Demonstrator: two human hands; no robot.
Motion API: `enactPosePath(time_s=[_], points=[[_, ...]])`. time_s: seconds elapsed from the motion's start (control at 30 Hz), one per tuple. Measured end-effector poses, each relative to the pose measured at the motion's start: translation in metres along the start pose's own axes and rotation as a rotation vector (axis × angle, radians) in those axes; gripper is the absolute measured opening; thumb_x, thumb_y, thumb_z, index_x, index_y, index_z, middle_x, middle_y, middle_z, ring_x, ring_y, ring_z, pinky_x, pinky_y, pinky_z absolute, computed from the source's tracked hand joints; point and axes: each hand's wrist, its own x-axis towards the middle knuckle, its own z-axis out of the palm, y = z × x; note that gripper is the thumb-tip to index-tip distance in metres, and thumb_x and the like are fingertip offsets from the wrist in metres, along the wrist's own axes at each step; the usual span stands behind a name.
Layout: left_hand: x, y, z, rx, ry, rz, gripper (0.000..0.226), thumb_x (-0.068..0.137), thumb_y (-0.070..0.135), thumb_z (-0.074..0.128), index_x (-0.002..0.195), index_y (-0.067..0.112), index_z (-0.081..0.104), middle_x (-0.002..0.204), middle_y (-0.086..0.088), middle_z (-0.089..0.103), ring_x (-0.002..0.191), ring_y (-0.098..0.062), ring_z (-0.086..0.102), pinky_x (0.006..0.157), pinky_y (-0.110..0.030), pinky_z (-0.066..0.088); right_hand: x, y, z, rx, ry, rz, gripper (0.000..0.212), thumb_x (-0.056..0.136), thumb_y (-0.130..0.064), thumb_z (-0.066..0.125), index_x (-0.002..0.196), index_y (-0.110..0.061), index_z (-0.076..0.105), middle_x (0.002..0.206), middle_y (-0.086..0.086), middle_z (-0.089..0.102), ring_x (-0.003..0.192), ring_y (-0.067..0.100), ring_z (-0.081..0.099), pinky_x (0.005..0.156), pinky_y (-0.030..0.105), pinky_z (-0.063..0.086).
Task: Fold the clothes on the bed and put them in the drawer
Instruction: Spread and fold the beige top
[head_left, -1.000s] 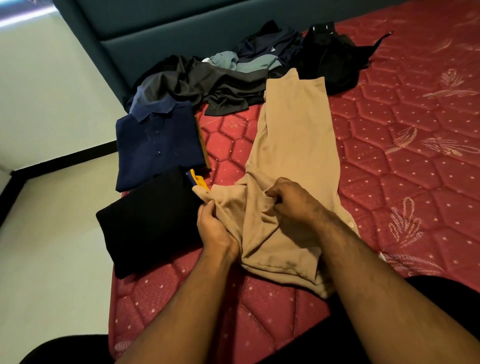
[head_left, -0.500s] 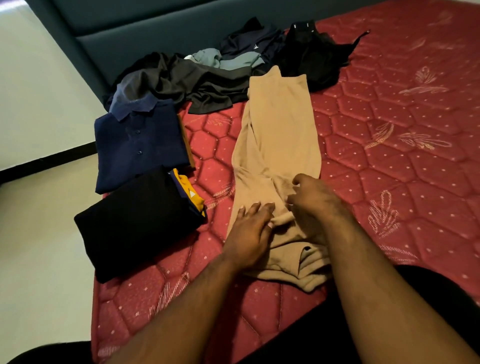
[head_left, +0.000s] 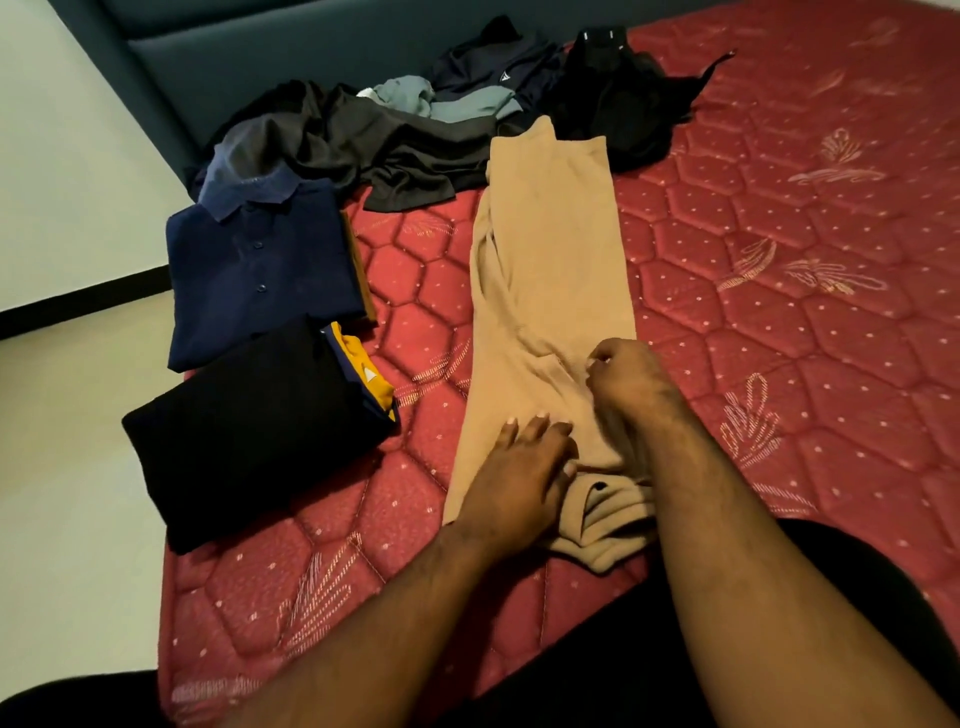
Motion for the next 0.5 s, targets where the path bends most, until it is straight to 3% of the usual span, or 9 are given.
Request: enactPosePath(time_s=[0.13,0.27,0.33,0.43,0.5], points=[[-0.009,-0.006,0.000,0.102,-0.059,0.042,0.040,0.101,0.035,0.041,0.136,0.015,0.046,0.154,-0.005,0.035,0.147,-0.021,0.022,0.123,-0.039,0.007,-0.012,-0.002,-0.001,-0.122,-0.135,0.044,0.050,0.087,-0.058,0.053,0.094,-0.011,0.068,0.095,0.010,0.065,0.089,0.030,0.064,0.082,0.039,0.054],[-0.017,-0.003,-0.019,0.036,-0.005,-0.011,0.064,0.091,0.058,0.033,0.142,0.021,0.043,0.158,-0.001,0.030,0.149,-0.015,0.009,0.122,-0.046,-0.002,-0.022,-0.002,0.005,-0.288,-0.065,-0.022,0.031,0.085,-0.035,0.067,0.107,-0.014,0.064,0.112,0.010,0.062,0.099,0.029,0.060,0.081,0.036,0.052],[-0.026,-0.013,-0.035,0.162,-0.187,-0.008,0.075,0.086,0.065,0.047,0.150,0.028,0.030,0.163,0.006,0.011,0.148,-0.013,-0.009,0.116,-0.055,-0.013,-0.031,0.000,0.000,-0.281,0.007,-0.061,0.036,0.090,-0.022,0.061,0.124,-0.018,0.052,0.124,0.011,0.052,0.108,0.031,0.053,0.084,0.039,0.048],[-0.034,-0.046,-0.053,0.428,-0.440,0.001,0.106,0.075,0.070,0.060,0.155,0.034,0.000,0.159,0.012,-0.017,0.145,-0.019,-0.022,0.111,-0.061,-0.016,-0.055,0.003,-0.017,-0.586,0.068,-0.347,0.047,0.099,-0.030,0.046,0.142,-0.032,0.029,0.137,0.008,0.040,0.119,0.032,0.046,0.091,0.046,0.044],[-0.039,-0.066,-0.055,0.418,-0.462,0.063,0.100,0.076,0.072,0.050,0.156,0.031,0.006,0.163,0.005,-0.007,0.149,-0.024,-0.010,0.116,-0.059,-0.004,-0.072,0.016,-0.026,-0.800,-0.161,-0.610,0.051,0.101,-0.040,0.038,0.148,-0.038,0.020,0.154,0.003,0.026,0.135,0.030,0.033,0.104,0.052,0.035]])
